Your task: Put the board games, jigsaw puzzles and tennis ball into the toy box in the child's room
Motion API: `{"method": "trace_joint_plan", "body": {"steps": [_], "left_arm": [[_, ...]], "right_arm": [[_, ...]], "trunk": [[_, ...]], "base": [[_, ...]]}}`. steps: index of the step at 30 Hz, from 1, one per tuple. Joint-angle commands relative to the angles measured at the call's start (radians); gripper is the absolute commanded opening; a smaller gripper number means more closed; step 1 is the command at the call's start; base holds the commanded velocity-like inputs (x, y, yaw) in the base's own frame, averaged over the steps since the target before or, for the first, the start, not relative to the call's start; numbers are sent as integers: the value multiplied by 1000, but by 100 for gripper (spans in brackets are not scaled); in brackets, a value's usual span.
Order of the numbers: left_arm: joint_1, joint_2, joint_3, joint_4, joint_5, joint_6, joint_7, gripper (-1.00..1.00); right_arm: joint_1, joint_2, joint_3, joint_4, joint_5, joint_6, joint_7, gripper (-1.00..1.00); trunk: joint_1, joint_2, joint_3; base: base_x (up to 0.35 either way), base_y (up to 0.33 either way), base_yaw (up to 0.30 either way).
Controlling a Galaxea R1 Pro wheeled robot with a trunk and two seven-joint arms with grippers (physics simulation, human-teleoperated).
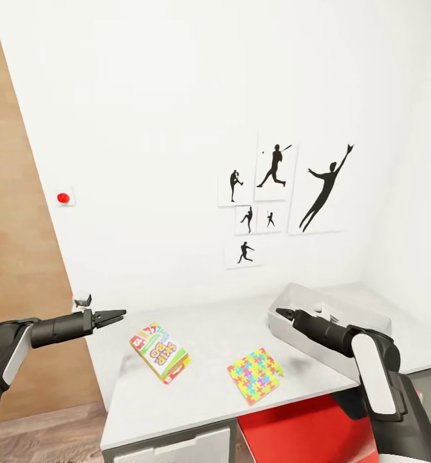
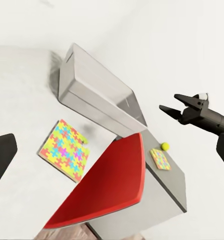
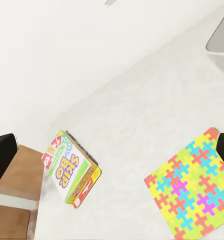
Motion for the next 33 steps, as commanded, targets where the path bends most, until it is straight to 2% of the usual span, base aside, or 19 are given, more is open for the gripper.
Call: {"method": "trace_joint_plan", "body": {"steps": [1, 7, 26, 33], "left_arm": [[0, 0, 0, 1, 3, 9, -2, 100], [0, 0, 0, 1, 2, 9, -1, 100], [0, 0, 0, 1, 1, 9, 0, 100], [0, 0, 0, 1, 0, 9, 0, 100]], "right_arm": [[0, 0, -1, 0, -1, 5, 1, 100], [0, 0, 0, 0, -2, 5, 0, 100], [0, 1, 2, 0, 5, 4, -2, 100], [0, 1, 2, 0, 5, 4, -2, 100]], "trunk": [[0, -1, 0], [0, -1, 0], [0, -1, 0], [0, -1, 0]], "base": [[-1, 97, 217], [-1, 188, 126], [0, 44, 5], [0, 190, 0]]}}
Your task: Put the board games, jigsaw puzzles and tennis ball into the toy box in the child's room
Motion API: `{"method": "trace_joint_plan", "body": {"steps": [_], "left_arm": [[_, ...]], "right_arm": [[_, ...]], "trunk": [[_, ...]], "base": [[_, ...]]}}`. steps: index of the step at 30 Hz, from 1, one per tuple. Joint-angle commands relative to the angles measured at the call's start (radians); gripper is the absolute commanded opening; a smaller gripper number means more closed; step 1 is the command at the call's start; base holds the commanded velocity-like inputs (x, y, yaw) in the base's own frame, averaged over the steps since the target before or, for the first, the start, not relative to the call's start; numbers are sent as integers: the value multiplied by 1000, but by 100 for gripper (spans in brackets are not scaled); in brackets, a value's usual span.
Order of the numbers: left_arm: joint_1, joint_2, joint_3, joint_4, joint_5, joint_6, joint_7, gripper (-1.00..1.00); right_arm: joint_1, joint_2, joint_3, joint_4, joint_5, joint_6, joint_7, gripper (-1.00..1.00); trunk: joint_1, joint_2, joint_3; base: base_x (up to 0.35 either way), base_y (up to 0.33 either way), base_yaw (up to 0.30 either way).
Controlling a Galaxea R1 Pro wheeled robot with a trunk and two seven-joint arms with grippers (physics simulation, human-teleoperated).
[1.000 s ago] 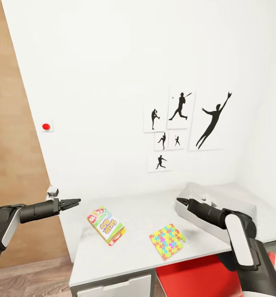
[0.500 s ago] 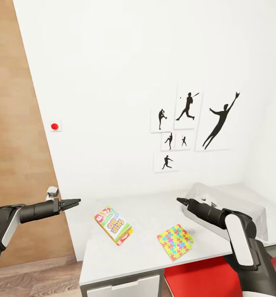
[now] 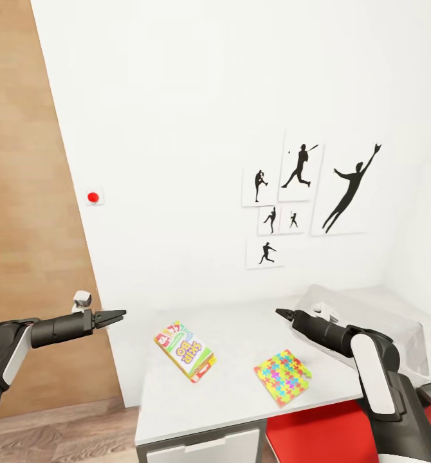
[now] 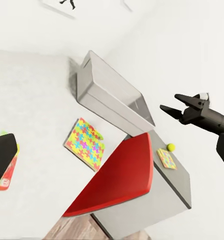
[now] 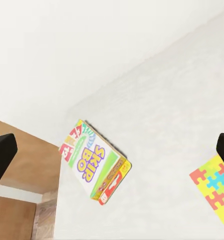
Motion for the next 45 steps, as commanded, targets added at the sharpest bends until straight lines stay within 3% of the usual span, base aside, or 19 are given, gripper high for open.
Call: {"method": "trace_joint_plan", "body": {"steps": [1, 45], "left_arm": [[0, 0, 0, 1, 3, 9, -1, 100], [0, 0, 0, 1, 2, 8, 0, 100]], "right_arm": [[-1, 0, 0, -1, -1, 5, 0, 100], [-1, 0, 2, 0, 0, 4, 0, 100]], "trunk": [[0, -1, 0], [0, -1, 0]], "base": [[0, 214, 0], [0, 80, 2]]}}
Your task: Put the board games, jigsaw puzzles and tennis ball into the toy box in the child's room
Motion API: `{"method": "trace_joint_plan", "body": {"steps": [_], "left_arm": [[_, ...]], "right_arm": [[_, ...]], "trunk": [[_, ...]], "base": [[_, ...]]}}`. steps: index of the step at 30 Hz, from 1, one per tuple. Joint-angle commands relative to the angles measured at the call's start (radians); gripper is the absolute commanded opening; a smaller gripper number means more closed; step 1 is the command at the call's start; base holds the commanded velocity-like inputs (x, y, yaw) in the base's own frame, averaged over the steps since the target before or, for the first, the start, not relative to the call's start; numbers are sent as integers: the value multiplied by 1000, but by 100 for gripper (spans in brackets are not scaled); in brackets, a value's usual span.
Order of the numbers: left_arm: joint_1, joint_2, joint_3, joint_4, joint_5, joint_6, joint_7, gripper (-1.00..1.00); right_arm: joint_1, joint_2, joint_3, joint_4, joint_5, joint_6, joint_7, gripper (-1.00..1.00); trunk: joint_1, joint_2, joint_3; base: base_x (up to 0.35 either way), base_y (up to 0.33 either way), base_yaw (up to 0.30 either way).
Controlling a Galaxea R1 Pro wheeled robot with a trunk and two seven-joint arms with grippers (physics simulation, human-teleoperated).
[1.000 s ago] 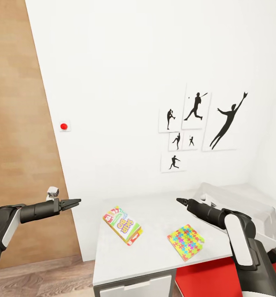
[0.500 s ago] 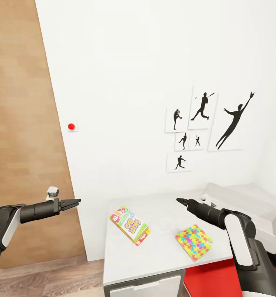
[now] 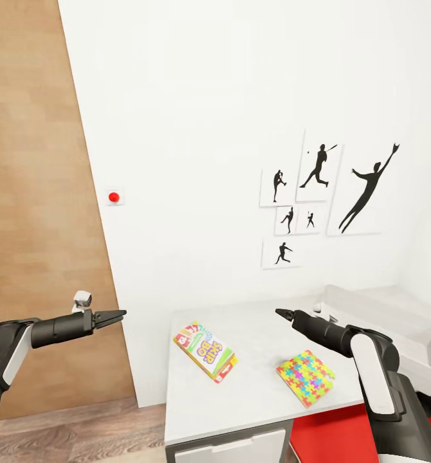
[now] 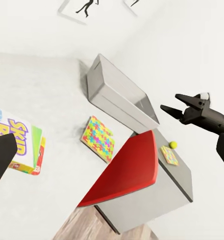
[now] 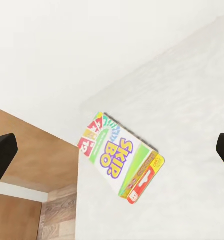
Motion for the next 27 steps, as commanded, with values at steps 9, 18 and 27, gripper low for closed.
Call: {"method": "trace_joint_plan", "body": {"steps": [9, 18, 27], "left_arm": [[0, 0, -1, 0, 3, 9, -1, 100], [0, -1, -1, 0, 3, 9, -1, 100], [0, -1, -2, 0, 3, 9, 0, 100]], "right_arm": [[0, 0, 0, -1, -1, 4, 0, 100], [0, 0, 2, -1, -1, 4, 0, 100], [0, 0, 1, 1, -1, 4, 0, 100]], "trunk": [[0, -1, 0], [0, -1, 0], [0, -1, 0]], "base": [[0, 140, 0], [0, 72, 0], [0, 8, 10]]}}
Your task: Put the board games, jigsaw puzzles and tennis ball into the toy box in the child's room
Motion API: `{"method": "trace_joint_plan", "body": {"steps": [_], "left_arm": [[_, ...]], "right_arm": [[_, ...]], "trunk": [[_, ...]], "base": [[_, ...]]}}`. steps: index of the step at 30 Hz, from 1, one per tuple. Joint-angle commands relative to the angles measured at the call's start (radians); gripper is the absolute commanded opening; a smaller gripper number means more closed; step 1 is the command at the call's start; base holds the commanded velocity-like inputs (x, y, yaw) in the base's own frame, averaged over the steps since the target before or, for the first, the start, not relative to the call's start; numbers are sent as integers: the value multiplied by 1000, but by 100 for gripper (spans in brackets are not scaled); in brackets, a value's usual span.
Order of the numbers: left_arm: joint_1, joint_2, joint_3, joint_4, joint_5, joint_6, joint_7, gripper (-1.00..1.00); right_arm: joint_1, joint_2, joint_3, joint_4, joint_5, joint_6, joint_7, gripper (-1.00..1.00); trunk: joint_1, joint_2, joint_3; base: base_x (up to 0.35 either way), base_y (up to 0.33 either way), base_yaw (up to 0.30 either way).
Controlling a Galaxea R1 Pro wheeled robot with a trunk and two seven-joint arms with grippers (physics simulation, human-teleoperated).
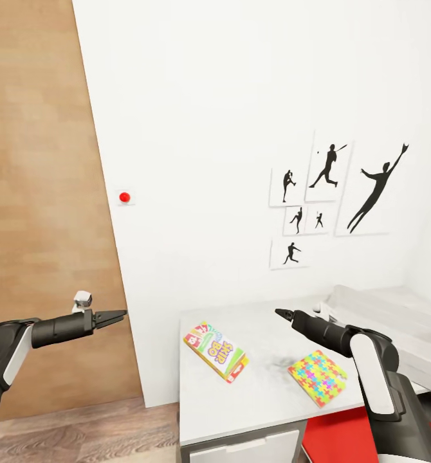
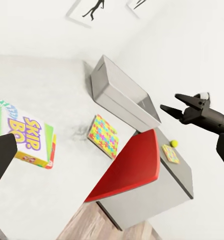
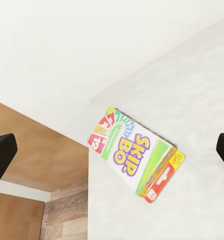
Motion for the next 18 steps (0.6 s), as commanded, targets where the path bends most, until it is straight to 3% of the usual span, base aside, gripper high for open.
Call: {"method": "trace_joint_plan", "body": {"steps": [1, 18], "left_arm": [[0, 0, 0, 0, 2, 9, -2, 100], [0, -1, 0, 0, 1, 9, -2, 100]], "right_arm": [[0, 0, -1, -1, -1, 5, 0, 100], [0, 0, -1, 1, -1, 5, 0, 100]], "trunk": [[0, -1, 0], [0, -1, 0]], "base": [[0, 2, 96], [-83, -7, 242]]}}
